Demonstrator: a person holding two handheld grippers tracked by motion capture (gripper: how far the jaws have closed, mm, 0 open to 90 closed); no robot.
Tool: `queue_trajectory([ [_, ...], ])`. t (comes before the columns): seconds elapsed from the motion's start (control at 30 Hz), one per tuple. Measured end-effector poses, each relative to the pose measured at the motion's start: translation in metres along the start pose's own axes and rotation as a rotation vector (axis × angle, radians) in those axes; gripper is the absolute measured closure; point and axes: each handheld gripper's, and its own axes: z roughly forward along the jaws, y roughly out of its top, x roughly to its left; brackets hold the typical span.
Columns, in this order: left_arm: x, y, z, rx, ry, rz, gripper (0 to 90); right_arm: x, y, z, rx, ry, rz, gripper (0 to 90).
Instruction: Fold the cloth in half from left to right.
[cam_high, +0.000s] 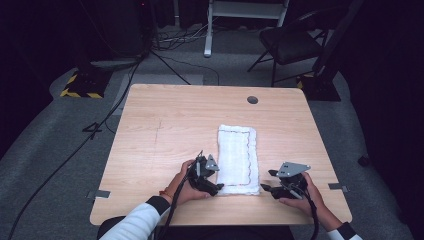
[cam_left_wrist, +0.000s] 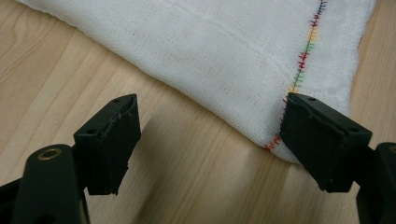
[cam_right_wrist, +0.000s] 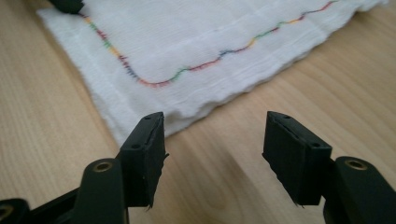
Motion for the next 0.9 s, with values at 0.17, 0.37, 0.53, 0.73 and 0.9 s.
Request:
queue_trajectory([
  [0.17,0.003,-0.002,-0.011,-0.035,-0.005,-0.004,20.1,-0.015,0.006,-0.009,-0.045,-0.041,0.023,39.4],
  [0.37,0.021,0.017,-0.023,-0.092,0.051,0.002,20.1,-0.037,0.020,-0.011,-0.074,-0.098,0.039,40.2],
  [0.53,0.047,0.042,-0.009,-0.114,0.102,-0.007,20.4,-0.058,0.043,0.003,-0.085,-0.152,0.006,42.3],
  [0.73,0.080,0.068,0.015,-0.124,0.140,-0.036,22.6,-0.083,0.068,0.036,-0.072,-0.150,0.043,42.6],
  [0.9,0.107,0.082,0.034,-0.141,0.180,-0.101,22.6,-0.098,0.082,0.064,-0.052,-0.155,0.080,42.6],
])
